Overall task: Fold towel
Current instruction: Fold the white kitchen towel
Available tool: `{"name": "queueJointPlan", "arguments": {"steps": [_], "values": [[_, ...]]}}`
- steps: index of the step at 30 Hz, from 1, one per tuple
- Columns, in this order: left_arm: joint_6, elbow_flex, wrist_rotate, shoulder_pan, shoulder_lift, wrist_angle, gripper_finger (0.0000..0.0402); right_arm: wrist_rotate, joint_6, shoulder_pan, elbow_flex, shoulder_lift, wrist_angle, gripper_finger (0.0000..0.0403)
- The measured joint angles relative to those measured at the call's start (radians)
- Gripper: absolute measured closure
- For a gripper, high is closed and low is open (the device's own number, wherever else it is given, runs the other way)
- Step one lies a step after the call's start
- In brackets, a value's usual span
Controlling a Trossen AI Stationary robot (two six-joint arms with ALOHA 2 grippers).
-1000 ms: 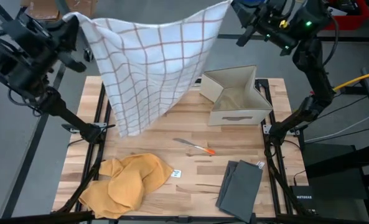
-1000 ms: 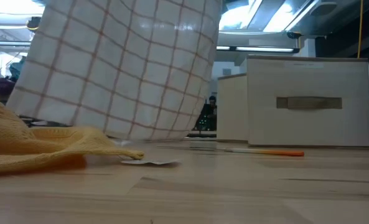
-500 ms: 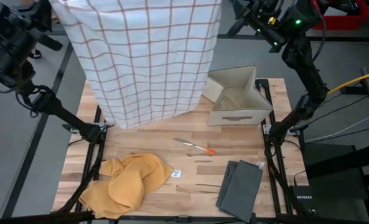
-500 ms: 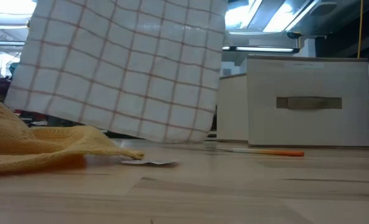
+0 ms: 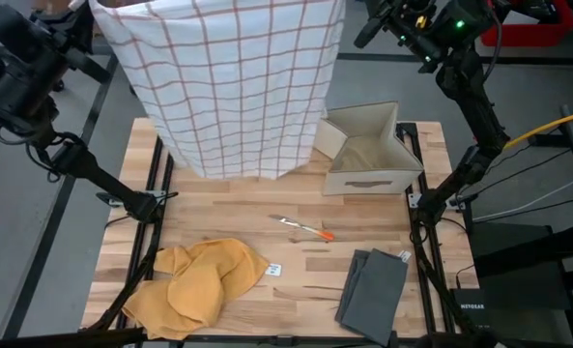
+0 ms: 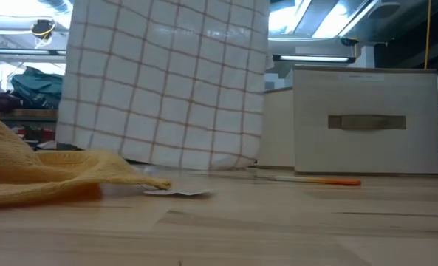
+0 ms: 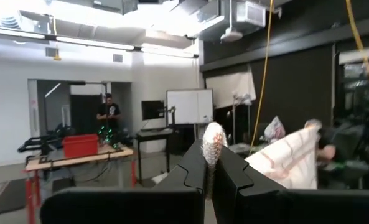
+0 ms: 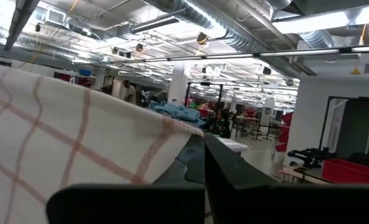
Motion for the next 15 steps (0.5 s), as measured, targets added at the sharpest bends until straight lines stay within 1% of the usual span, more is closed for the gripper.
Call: {"name": "queueJointPlan", "arguments": {"steps": [4, 7, 11, 15], "values": [[-0.021, 0.0, -0.037, 0.0, 0.0, -0.062, 0.0402, 0.0, 0.0, 0.0, 0.0, 0.0, 0.016, 0.0402], [-0.095, 0.0, -0.074, -0.003, 0.004, -0.129, 0.0402, -0.007, 0.002, 0.0, 0.001, -0.001, 0.004, 0.0402], [-0.254, 0.0, -0.125, -0.029, 0.008, -0.286, 0.0401, -0.058, 0.054, 0.0, 0.001, -0.014, -0.082, 0.0402], [-0.479, 0.001, -0.152, -0.083, 0.022, -0.47, 0.0401, -0.13, 0.062, 0.001, 0.001, -0.038, -0.22, 0.0402]]}}
